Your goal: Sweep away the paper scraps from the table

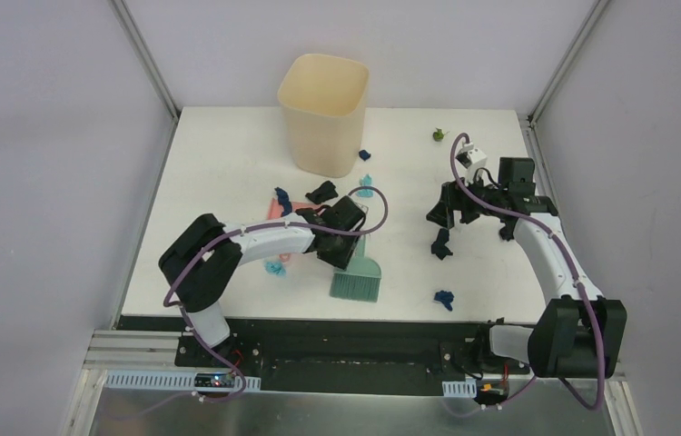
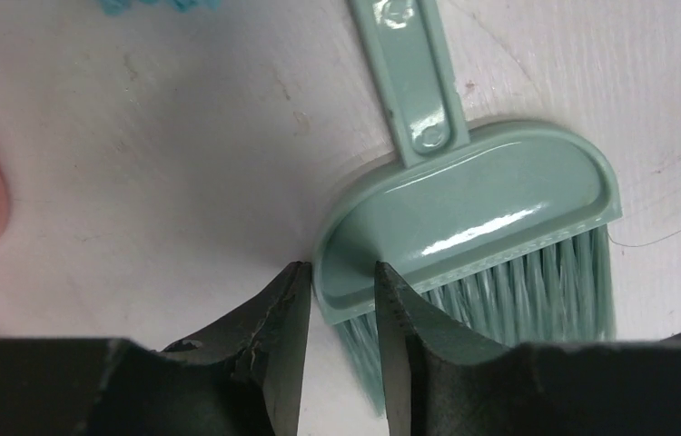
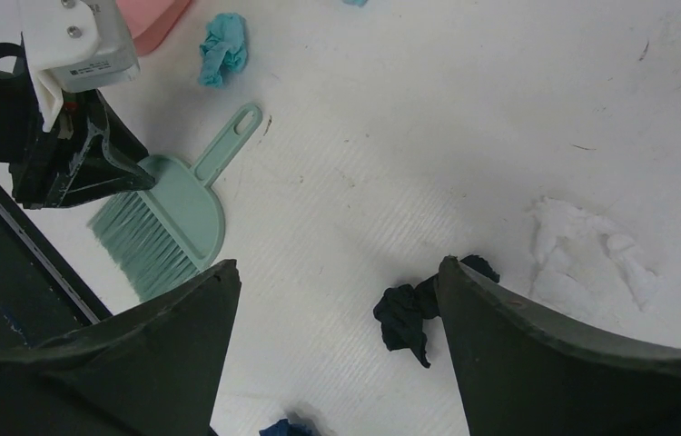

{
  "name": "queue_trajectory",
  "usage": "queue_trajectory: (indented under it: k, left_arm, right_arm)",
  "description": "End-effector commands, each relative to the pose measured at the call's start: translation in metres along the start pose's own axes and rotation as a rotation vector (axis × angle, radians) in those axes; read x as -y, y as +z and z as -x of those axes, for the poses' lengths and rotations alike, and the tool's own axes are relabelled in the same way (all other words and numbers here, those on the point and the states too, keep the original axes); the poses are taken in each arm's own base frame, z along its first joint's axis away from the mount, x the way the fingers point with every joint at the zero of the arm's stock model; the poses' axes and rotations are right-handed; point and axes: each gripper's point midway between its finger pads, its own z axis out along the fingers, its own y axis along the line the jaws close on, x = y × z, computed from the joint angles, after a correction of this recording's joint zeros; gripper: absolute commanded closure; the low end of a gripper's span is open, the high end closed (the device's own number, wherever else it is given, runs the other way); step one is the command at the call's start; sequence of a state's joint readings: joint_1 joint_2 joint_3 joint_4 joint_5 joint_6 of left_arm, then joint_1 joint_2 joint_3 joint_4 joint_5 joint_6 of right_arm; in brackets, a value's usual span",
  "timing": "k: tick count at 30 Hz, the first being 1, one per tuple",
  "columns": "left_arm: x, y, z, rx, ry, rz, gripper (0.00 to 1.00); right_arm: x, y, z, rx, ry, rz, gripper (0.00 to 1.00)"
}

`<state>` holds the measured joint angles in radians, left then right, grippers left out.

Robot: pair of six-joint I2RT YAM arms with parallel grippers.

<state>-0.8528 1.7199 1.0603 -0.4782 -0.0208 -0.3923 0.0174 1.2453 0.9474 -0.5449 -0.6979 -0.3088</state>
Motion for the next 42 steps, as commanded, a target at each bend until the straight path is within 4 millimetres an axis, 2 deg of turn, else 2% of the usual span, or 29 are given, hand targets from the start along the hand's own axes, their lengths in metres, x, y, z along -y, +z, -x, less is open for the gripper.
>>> queue_trajectory:
  k: [1,5,10,11,16,23,28,34,37,39,42]
  left_arm:
    - [0.000,-0.002,0.018,0.050,0.043,0.042,0.68]
    - [0.003,0.010,0.008,0.010,0.053,0.031,0.76]
    - [0.011,0.017,0.005,-0.014,0.126,0.014,0.98]
    - [0.013,0.016,0.006,-0.010,0.155,0.016,1.00]
    - [0.028,-0.004,0.021,0.163,0.346,0.046,1.00]
    - [0.043,-0.033,0.039,0.332,0.410,-0.023,1.00]
    - [0.051,-0.039,0.040,0.388,0.431,-0.075,1.00]
    - [0.074,-0.045,0.040,0.431,0.474,-0.175,1.00]
    - [0.068,-0.042,0.041,0.404,0.440,-0.134,1.00]
    - [0.055,-0.041,0.039,0.357,0.359,-0.048,1.00]
    - [0.043,-0.039,0.041,0.357,0.209,0.029,0.80]
  right_arm:
    - [-0.004,0.001,0.005,0.018,-0.028,0.041,0.18]
    - [-0.007,0.006,0.002,0.004,-0.002,0.080,0.19]
    - [-0.006,0.009,0.001,-0.005,0.017,0.092,0.20]
    - [-0.006,0.010,0.000,-0.007,0.020,0.095,0.20]
    - [-0.003,0.019,-0.005,-0.033,0.083,0.113,0.19]
    - [-0.007,0.043,-0.017,-0.140,0.277,0.207,0.19]
    - [-0.023,0.054,-0.017,-0.176,0.400,0.329,0.19]
    - [-0.047,0.065,-0.028,-0.246,0.359,0.382,0.17]
    - [-0.043,0.074,-0.036,-0.284,0.350,0.336,0.18]
    - [-0.039,0.077,-0.040,-0.301,0.361,0.317,0.20]
    - [-0.035,0.080,-0.040,-0.303,0.362,0.302,0.24]
